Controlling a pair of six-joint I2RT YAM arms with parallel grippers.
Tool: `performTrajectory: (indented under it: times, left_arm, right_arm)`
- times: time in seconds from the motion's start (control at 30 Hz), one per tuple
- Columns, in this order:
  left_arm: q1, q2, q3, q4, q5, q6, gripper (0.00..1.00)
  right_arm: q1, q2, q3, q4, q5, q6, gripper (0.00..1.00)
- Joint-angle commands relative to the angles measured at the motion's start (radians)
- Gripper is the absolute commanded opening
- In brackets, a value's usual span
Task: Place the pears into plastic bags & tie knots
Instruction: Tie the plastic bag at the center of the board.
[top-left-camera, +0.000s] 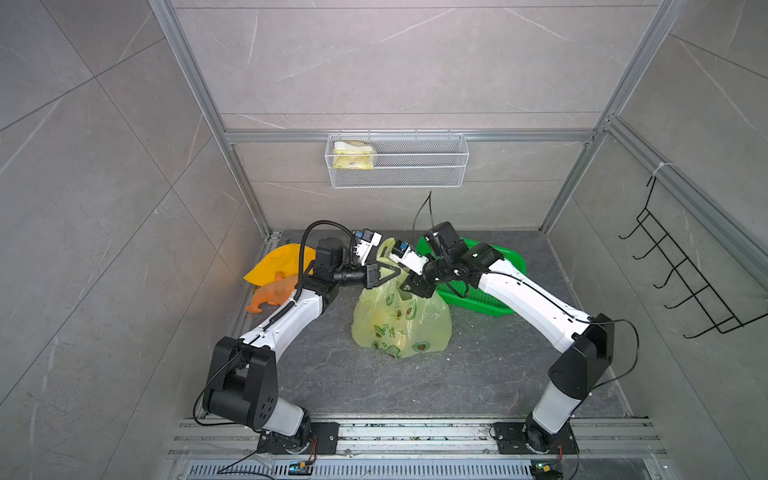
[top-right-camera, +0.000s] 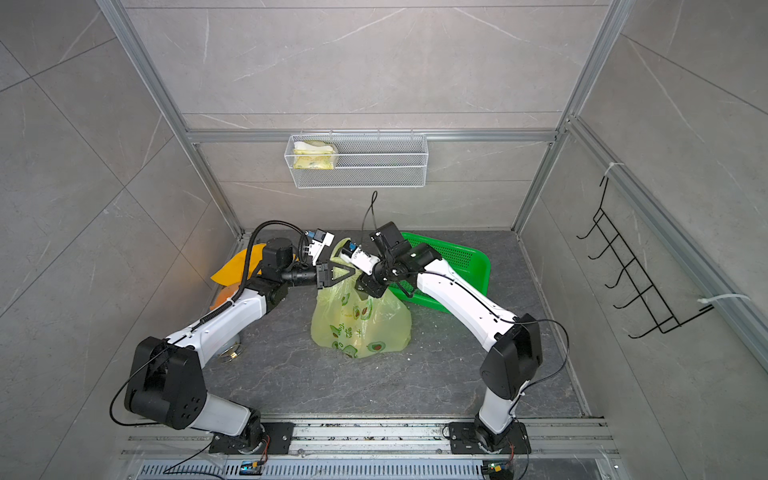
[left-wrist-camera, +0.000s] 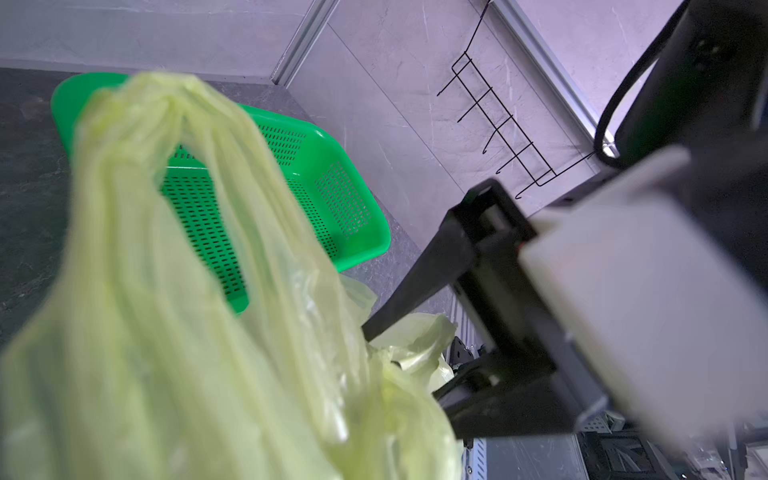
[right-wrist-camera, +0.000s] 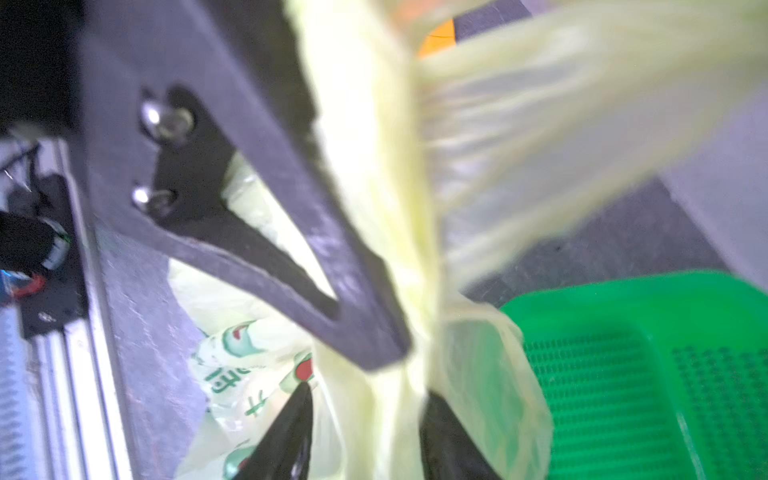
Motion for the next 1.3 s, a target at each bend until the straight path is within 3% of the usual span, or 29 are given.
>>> performTrajectory:
  times: [0.0, 0.27, 0.57, 0.63, 0.67, 0.7, 0.73, 0.77, 0.9, 1.07, 1.27]
  left_arm:
    - [0.001, -0.064, -0.036, 0.11, -0.02, -0.013, 0.0]
    - [-0.035, -0.101, -0.104, 0.231, -0.038, -0.022, 0.0]
    - [-0.061, -0.095, -0.094, 0.232, -0.043, -0.018, 0.0]
    - [-0.064, -0.094, -0.092, 0.232, -0.045, -0.018, 0.0]
    - [-0.063, -0.093, -0.093, 0.231, -0.046, -0.018, 0.0]
    - [-0.064, -0.092, -0.094, 0.229, -0.048, -0.019, 0.0]
    - [-0.064, -0.092, -0.095, 0.225, -0.051, -0.018, 0.0]
    - [-0.064, -0.093, -0.098, 0.222, -0.052, -0.018, 0.0]
    - [-0.064, -0.117, -0.137, 0.207, -0.071, -0.013, 0.01]
    - [-0.064, -0.124, -0.19, 0.241, -0.104, -0.03, 0.15]
    - [-0.065, -0.104, -0.2, 0.305, -0.103, -0.071, 0.18]
  right_arm:
    - [-0.061, -0.139, -0.005, 0.061, -0.153, 0.179, 0.61]
    - [-0.064, 0.065, 0.21, 0.102, -0.316, 0.402, 0.77]
    - [-0.064, 0.234, 0.301, 0.209, -0.454, 0.561, 0.78]
    - [-0.068, 0.243, 0.295, 0.23, -0.481, 0.577, 0.7]
    - [-0.072, 0.243, 0.289, 0.247, -0.5, 0.59, 0.53]
    - [-0.08, 0.237, 0.281, 0.263, -0.511, 0.605, 0.27]
    - [-0.089, 0.229, 0.27, 0.28, -0.517, 0.621, 0.09]
    - [-0.105, 0.21, 0.243, 0.317, -0.526, 0.646, 0.0]
    - [-0.163, 0.095, 0.106, 0.44, -0.495, 0.714, 0.0]
    - [-0.178, -0.005, 0.017, 0.437, -0.461, 0.698, 0.0]
    - [-0.179, -0.091, -0.101, 0.457, -0.348, 0.692, 0.0]
